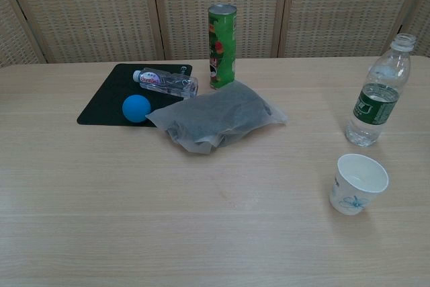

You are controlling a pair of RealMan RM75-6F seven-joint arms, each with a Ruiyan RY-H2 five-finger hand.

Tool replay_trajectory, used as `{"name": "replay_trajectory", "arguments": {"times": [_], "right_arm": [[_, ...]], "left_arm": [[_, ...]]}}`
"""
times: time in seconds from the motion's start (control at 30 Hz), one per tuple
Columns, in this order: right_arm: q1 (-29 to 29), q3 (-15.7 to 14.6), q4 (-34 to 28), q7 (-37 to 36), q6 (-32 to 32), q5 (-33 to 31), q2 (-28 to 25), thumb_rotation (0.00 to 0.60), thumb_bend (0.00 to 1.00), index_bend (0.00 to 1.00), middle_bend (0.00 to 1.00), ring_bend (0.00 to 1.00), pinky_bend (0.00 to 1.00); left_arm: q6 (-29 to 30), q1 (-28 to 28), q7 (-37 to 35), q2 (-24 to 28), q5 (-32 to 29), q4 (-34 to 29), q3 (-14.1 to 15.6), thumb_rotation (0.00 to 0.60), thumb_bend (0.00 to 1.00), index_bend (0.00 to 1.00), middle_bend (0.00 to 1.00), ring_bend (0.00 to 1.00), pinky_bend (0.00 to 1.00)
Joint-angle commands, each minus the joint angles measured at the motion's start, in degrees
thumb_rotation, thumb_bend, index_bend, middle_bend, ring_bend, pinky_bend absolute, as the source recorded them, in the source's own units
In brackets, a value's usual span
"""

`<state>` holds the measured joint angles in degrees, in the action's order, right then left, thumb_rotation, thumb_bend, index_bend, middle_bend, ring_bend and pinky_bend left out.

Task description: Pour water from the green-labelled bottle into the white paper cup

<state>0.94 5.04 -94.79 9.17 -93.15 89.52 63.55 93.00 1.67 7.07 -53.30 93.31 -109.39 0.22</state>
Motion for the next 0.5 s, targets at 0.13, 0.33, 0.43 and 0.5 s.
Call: {"name": "replay_trajectory", "arguments": {"times": [0.13, 0.33, 0.43, 0.5], "right_arm": [[0.20, -0.08, 0.07, -0.33, 0.49, -0.01, -0.08, 0.600, 0.00, 0.00, 0.00, 0.00, 0.00], [5.28, 1.63, 4.18, -12.56, 9.95, -3.38, -0.24, 0.600, 0.00, 0.00, 0.00, 0.00, 0.00], [8.76, 1.76, 9.19, -21.83, 16.28, -3.65, 0.26, 0.600, 0.00, 0.00, 0.00, 0.00, 0.00], [11.17, 1.89, 12.27, -29.18, 20.83, -4.21, 0.84, 0.600, 0.00, 0.00, 0.00, 0.00, 0.00]], "left_arm": [[-0.10, 0.00, 0.19, -0.12, -0.04, 0.06, 0.03, 0.600, 0.12, 0.00, 0.00, 0.00, 0.00], [-0.97, -0.55, 1.17, -0.51, -0.83, -0.14, -0.42, 0.600, 0.13, 0.00, 0.00, 0.00, 0.00], [-1.07, -0.70, 1.54, -0.62, -1.37, -0.39, -0.74, 0.600, 0.12, 0.00, 0.00, 0.00, 0.00], [-1.30, -0.85, 1.79, -0.72, -1.93, -0.52, -0.98, 0.600, 0.12, 0.00, 0.00, 0.00, 0.00]]}}
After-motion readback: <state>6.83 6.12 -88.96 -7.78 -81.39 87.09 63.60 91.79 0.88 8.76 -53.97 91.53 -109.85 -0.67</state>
